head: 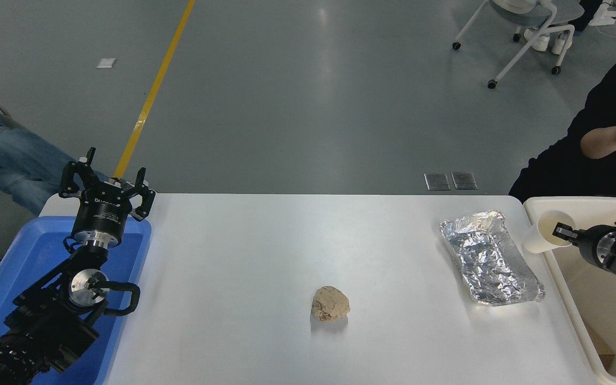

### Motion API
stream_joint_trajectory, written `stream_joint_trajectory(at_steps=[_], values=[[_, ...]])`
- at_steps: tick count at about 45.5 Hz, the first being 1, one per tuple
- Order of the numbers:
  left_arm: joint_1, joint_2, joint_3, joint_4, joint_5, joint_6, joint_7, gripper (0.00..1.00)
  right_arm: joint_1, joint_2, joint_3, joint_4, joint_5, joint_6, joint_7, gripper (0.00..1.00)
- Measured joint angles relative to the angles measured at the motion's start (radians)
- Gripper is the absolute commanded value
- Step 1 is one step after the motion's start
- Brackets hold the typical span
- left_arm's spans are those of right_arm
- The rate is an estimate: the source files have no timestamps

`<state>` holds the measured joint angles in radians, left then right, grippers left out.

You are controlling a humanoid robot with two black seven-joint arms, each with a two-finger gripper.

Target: Pick up paper cup place in dustbin

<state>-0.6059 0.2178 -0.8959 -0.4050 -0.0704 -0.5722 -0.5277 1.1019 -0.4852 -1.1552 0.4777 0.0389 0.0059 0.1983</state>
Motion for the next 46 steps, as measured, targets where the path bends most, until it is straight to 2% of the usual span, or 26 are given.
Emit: stream_joint_trajectory(at_steps=[35,46], values=[[0.000,0.000,0.000,0.000,0.000,0.000,0.000,0.99,0.489,-0.200,-0.061,0.113,-0.174,0.148,0.006,0.00],[0.000,0.000,0.000,0.000,0.000,0.000,0.000,0.99,0.568,-0.227,-0.106,0.132,-0.199,0.168,0.001,0.00]])
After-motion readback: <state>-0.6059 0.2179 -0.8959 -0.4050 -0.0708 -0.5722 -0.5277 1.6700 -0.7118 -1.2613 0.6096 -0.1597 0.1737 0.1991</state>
